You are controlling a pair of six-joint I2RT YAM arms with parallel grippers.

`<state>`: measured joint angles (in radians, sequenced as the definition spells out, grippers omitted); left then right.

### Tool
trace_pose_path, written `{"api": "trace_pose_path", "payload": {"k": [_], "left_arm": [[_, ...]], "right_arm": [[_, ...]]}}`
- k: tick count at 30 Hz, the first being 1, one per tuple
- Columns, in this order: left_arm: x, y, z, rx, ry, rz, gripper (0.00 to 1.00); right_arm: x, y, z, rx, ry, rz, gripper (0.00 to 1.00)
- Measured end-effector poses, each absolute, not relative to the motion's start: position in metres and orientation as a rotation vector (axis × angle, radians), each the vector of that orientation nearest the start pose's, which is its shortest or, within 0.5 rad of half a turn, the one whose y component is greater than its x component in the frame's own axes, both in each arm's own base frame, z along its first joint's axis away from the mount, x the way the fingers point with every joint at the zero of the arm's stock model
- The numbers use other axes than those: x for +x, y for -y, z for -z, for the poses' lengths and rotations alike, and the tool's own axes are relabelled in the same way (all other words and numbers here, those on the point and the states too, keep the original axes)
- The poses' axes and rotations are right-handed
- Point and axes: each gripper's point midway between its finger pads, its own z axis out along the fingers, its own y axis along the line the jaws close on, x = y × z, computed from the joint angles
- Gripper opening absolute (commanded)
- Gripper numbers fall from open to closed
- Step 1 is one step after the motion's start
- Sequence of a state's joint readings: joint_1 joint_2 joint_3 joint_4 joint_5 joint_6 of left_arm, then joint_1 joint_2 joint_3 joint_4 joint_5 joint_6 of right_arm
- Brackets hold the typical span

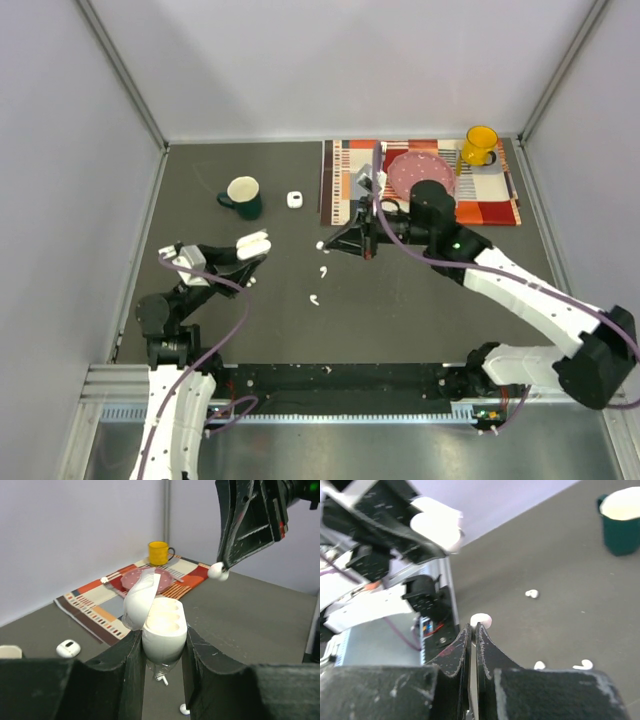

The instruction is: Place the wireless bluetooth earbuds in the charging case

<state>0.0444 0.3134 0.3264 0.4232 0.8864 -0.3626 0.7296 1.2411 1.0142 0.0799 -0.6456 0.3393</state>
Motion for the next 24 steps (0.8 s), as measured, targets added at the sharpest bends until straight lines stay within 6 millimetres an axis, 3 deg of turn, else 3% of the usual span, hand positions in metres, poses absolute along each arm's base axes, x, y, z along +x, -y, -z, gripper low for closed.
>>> {"api": "trace_pose_path", "payload": {"k": [11, 18, 24], "left_arm": [[0.159, 0.163, -0.305, 0.783, -1.089, 0.942, 0.00], [0.145, 0.172, -0.311, 0.850, -1.043, 1.012, 0.00], [0.127, 0.190, -0.305, 0.939, -1.022, 1.131, 0.00]], "right_arm": [[0.123, -0.301, -0.341, -1.116, -1.496, -1.457, 0.00], [0.107, -0.295, -0.356, -1.197, -1.421, -1.464, 0.00], [0.090, -0.305, -0.365, -1.290, -1.320, -1.434, 0.00]]}}
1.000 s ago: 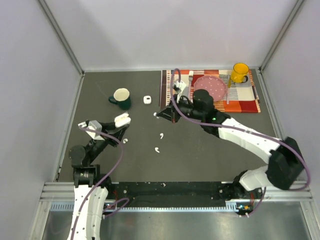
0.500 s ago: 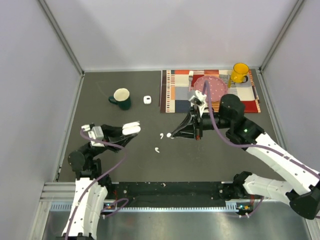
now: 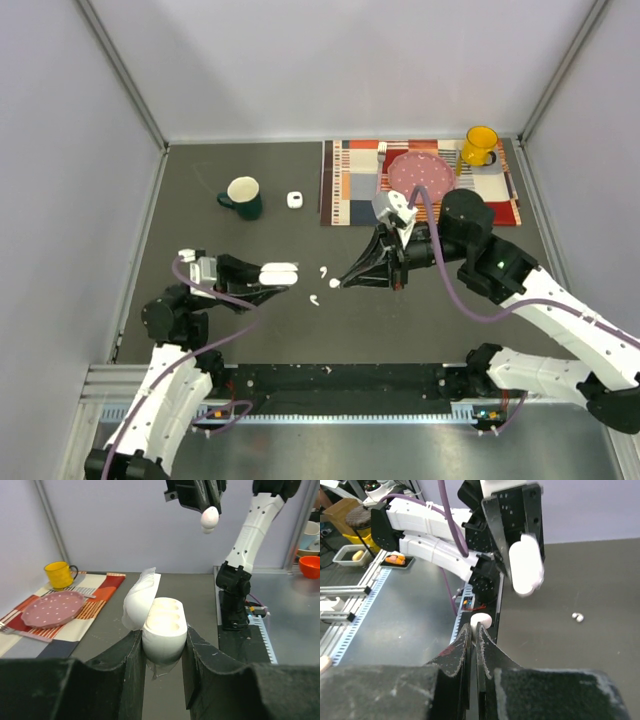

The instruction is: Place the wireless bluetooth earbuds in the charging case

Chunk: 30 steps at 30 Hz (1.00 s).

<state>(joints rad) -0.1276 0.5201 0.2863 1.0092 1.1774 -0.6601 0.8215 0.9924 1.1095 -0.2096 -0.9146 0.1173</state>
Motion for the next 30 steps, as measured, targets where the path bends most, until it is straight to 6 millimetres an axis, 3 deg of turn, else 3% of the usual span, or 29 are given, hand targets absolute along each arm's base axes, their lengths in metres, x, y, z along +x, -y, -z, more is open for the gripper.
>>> {"api": "trace_pose_path", "payload": {"k": [21, 30], "left_arm": [[0.110, 0.211, -0.307, 0.985, -0.995, 1.263, 0.00], [0.109, 0.213, -0.306, 0.980, -1.000, 1.275, 0.00]], "right_arm": [[0.080, -0.353, -0.362, -1.425, -1.205, -1.278, 0.00], [0.093, -0.368, -0.351, -1.430, -1.244, -1.222, 0.00]]}}
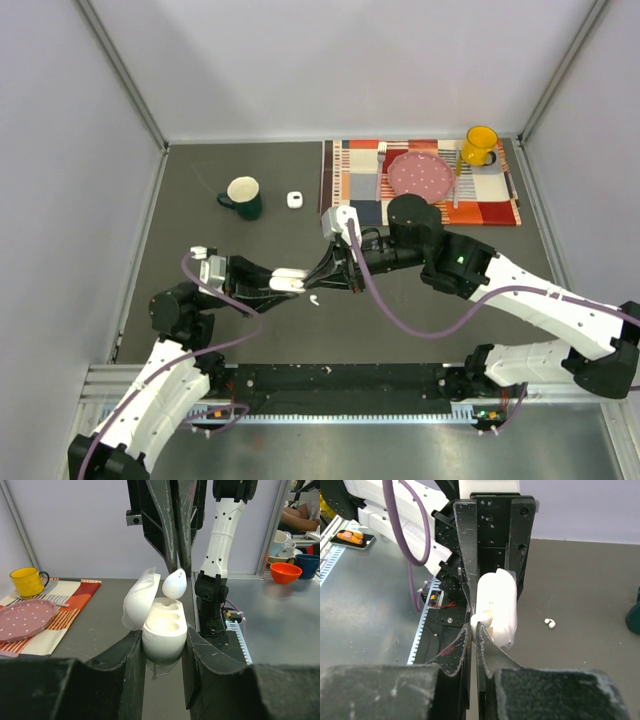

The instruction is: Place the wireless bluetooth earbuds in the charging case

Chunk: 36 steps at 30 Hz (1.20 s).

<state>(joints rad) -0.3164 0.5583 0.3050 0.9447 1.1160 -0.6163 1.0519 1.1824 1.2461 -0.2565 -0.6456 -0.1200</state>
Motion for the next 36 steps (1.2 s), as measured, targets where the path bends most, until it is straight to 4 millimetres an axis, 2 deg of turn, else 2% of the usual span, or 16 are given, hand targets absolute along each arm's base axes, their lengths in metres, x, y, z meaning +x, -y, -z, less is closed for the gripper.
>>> {"api": "trace_pose_path", "payload": {"k": [15, 17, 19, 22, 26, 33, 36], "left_arm": [[0.112, 0.214, -0.306, 0.964, -1.006, 1.273, 0.00], [0.112, 0.214, -0.306, 0.960, -1.006, 1.272, 0.00], [0.113, 0.214, -0.307, 0.955, -1.008, 1.270, 0.00], [0.114, 0.214, -0.306, 0.951, -1.009, 1.266, 0.00], [0.117, 0.213, -0.307, 0.936, -1.009, 1.251, 0.00], [0.120, 0.212, -0.312, 0.914, -0.991, 1.222, 0.00], [0.120, 0.212, -0.312, 0.918, -0.984, 1.214, 0.00]], "right_arm": [[0.102, -0.379, -0.336, -1.439, -1.292, -1.179, 0.00], [0.103, -0.379, -0.334, -1.439, -1.305, -1.169, 0.04], [0.105, -0.379, -0.333, -1.435, -1.312, -1.159, 0.13], [0.107, -0.379, -0.331, -1.431, -1.323, -1.138, 0.21], [0.111, -0.377, -0.330, -1.421, -1.337, -1.110, 0.26], [0.112, -0.371, -0.339, -1.395, -1.328, -1.079, 0.29], [0.111, -0.367, -0.346, -1.379, -1.309, -1.076, 0.25]]}}
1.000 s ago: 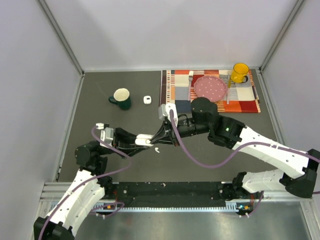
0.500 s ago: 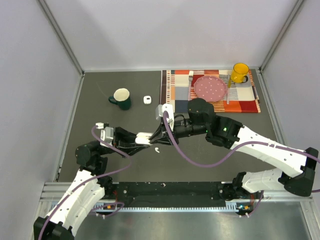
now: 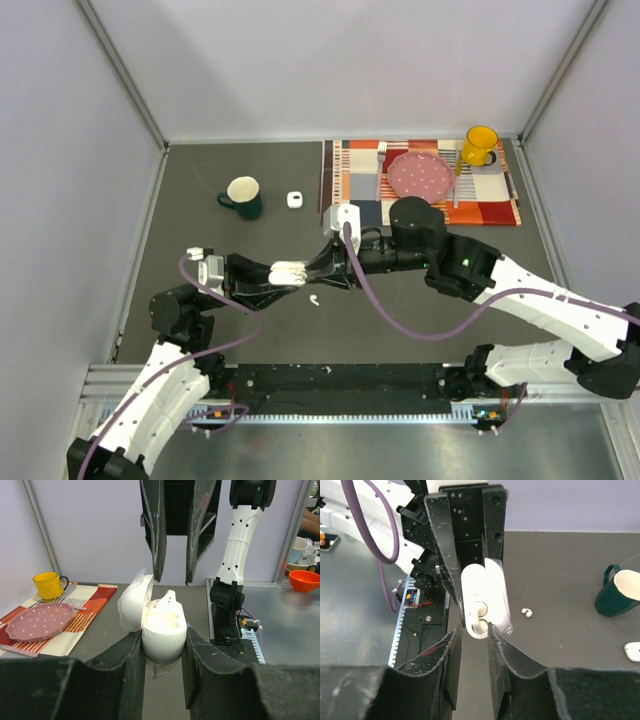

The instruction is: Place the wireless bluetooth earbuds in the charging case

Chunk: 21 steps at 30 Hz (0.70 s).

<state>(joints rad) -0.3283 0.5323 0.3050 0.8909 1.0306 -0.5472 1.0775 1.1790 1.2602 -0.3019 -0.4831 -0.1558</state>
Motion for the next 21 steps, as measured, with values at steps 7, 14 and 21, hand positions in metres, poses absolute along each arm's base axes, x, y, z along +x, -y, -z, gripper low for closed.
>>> {"api": "trace_pose_path", "payload": {"k": [7, 14, 21], "left_arm": [[0.120, 0.212, -0.312, 0.921, -0.983, 1.208, 0.00], [0.120, 0.212, -0.312, 0.925, -0.978, 1.201, 0.00], [0.121, 0.212, -0.311, 0.921, -0.981, 1.198, 0.00]], "right_arm": [[0.110, -0.364, -0.366, -1.333, -1.250, -1.088, 0.14], [0.102, -0.367, -0.372, -1.330, -1.233, -1.151, 0.06], [0.094, -0.369, -0.362, -1.359, -1.256, -1.205, 0.04]]}}
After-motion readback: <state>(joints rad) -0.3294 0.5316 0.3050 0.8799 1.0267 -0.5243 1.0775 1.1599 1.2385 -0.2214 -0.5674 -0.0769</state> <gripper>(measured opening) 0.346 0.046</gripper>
